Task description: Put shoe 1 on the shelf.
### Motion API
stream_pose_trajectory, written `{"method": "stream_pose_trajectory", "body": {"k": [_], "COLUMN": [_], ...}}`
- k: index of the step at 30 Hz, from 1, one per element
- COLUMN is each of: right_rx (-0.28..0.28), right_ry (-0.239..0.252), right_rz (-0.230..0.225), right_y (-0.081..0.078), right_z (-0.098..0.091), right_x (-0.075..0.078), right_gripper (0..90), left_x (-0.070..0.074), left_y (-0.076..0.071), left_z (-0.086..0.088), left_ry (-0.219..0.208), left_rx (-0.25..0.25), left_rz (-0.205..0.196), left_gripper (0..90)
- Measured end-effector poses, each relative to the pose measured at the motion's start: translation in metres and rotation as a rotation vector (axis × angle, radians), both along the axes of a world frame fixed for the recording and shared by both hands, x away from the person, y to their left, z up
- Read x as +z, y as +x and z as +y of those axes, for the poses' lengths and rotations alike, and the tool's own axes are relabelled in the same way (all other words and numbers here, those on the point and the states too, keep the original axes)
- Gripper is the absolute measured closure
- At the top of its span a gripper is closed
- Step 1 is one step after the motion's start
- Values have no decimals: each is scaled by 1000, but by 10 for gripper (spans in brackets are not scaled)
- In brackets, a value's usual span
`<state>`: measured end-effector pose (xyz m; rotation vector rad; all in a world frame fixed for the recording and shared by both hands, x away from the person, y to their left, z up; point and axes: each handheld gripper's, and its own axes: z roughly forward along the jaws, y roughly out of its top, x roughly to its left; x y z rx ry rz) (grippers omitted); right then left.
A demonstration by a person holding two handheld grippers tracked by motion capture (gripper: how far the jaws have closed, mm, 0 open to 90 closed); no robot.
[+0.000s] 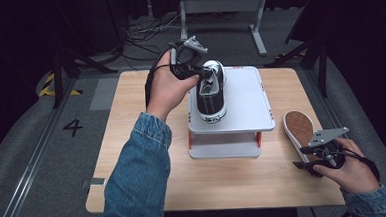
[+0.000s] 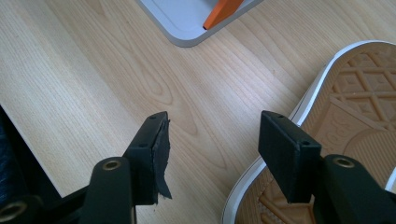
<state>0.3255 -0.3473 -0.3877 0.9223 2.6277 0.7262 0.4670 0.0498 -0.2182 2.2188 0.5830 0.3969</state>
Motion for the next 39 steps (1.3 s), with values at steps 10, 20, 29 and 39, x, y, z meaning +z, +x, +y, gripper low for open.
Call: {"method": "stream_pose_trajectory", "body": {"k": [10, 20, 29, 39], "right_rx": [10, 13, 14, 14], "right_ry": [-1, -4, -3, -2], "right_rz": [3, 5, 6, 2], "right_y": [0, -1, -1, -1], "right_z": [1, 0, 2, 1], "right_x": [-1, -1, -1, -1], "right_gripper": [446, 445, 444, 443], "left_x": [-7, -19, -21, -26], "left_y": [7, 10, 9, 7], "left_z": [-15, -31, -37, -33], "left_ry": [32, 66, 61, 30], "left_rx": [50, 9, 8, -34], "left_rz": [-29, 22, 54, 75], "left_gripper": [838, 833, 829, 807]}}
